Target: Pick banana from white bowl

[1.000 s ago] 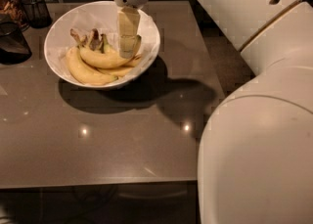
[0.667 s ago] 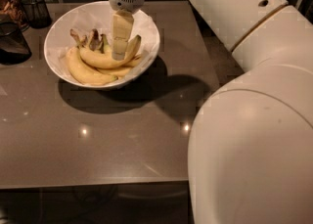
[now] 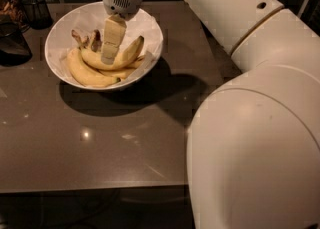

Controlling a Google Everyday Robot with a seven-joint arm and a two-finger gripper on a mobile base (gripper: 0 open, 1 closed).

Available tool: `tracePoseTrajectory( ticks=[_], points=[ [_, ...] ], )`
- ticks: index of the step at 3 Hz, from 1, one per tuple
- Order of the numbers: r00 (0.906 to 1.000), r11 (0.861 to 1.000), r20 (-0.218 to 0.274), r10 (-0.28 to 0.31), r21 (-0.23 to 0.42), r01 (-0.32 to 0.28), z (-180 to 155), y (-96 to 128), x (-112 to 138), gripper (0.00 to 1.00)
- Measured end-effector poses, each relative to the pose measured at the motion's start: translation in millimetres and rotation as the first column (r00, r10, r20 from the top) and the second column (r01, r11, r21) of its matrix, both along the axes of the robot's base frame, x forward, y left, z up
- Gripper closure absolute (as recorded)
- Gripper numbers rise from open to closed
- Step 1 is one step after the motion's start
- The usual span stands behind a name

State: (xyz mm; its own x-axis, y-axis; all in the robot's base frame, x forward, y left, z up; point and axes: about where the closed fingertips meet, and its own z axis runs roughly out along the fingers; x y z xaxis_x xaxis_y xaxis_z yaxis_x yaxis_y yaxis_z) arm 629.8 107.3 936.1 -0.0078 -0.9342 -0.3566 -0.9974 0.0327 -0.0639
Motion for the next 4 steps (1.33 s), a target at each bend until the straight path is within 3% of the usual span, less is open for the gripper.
tracePoseTrajectory(
  ticks=[1,4],
  points=[
    [0.9992,1.000,-0.026,-0.029,0.003,0.029,-3.1,2.9,-1.7,0.21],
    [0.9943,0.999,-0.092,-0.053,-0.005,0.053,-26.0,4.1,1.7,0.42]
  ],
)
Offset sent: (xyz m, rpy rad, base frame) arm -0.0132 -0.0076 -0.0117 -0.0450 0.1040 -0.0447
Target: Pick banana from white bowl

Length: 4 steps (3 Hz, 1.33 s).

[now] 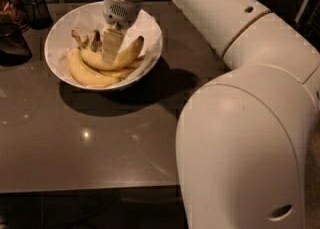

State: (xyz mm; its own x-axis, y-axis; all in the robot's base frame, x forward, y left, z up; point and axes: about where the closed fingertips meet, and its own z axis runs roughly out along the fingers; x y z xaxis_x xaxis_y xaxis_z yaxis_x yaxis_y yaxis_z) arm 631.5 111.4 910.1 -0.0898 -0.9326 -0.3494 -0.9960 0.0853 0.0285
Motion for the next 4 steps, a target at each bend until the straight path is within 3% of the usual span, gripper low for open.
tracePoseTrajectory(
  ticks=[2,3,4],
  points=[
    [0.9986,1.000,-0.053,-0.004,0.000,0.004,-23.5,2.4,3.5,0.41],
    [0.9972,1.000,-0.075,-0.007,-0.009,0.006,-34.2,4.1,3.7,0.46],
    [0.9971,0.999,-0.074,-0.022,-0.027,0.020,-36.0,3.3,3.6,0.65]
  ],
)
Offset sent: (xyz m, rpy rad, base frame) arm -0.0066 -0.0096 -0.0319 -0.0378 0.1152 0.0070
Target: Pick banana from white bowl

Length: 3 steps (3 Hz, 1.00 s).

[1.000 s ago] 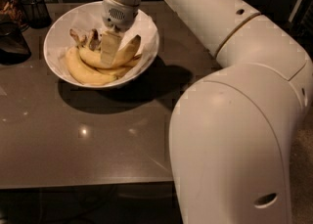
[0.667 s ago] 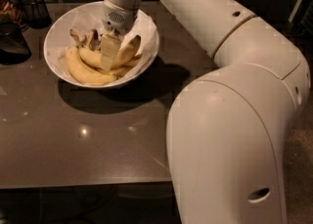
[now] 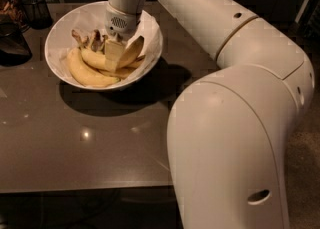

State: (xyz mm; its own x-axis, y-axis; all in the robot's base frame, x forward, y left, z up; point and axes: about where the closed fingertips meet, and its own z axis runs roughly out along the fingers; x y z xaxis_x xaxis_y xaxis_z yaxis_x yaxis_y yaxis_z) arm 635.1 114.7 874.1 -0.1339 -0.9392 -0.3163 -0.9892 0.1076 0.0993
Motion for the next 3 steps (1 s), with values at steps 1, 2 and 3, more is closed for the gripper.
tracePoseTrajectory(
  ticks=[1,2,3],
  points=[
    [1.0000,1.000,0.000,0.000,0.000,0.000,0.0,0.0,0.0,0.87],
    [0.9998,1.000,0.020,0.002,0.026,-0.002,2.0,3.0,2.3,1.00],
    [0.9938,0.994,0.107,0.029,0.103,-0.040,29.6,-9.7,-15.7,1.00]
  ],
)
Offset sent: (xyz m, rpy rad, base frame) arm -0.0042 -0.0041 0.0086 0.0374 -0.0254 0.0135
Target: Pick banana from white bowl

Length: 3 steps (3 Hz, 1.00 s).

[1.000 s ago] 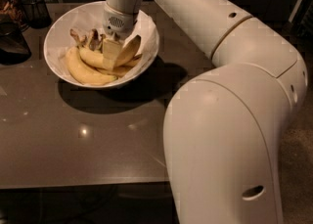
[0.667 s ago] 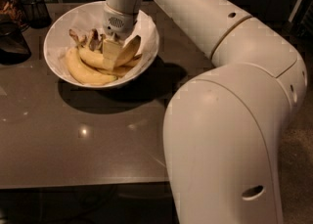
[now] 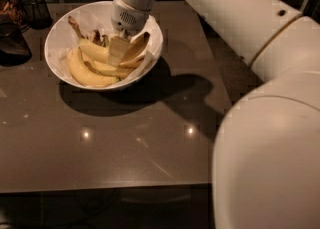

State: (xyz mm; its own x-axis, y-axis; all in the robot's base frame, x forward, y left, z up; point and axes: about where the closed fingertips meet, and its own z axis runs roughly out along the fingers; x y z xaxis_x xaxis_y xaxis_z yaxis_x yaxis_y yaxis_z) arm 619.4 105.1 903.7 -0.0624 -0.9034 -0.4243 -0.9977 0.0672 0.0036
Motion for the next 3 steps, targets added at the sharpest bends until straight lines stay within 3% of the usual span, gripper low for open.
tracePoseTrajectory(
  ticks=[1,2,3],
  points=[
    [0.9926,0.996,0.115,0.039,0.071,-0.047,42.0,-22.6,-39.9,1.00],
    [0.9790,0.989,0.188,0.079,0.106,-0.100,70.2,-41.9,-78.4,1.00],
    [0.9799,0.982,0.172,0.101,0.142,-0.126,76.0,-76.1,-130.4,1.00]
  ],
)
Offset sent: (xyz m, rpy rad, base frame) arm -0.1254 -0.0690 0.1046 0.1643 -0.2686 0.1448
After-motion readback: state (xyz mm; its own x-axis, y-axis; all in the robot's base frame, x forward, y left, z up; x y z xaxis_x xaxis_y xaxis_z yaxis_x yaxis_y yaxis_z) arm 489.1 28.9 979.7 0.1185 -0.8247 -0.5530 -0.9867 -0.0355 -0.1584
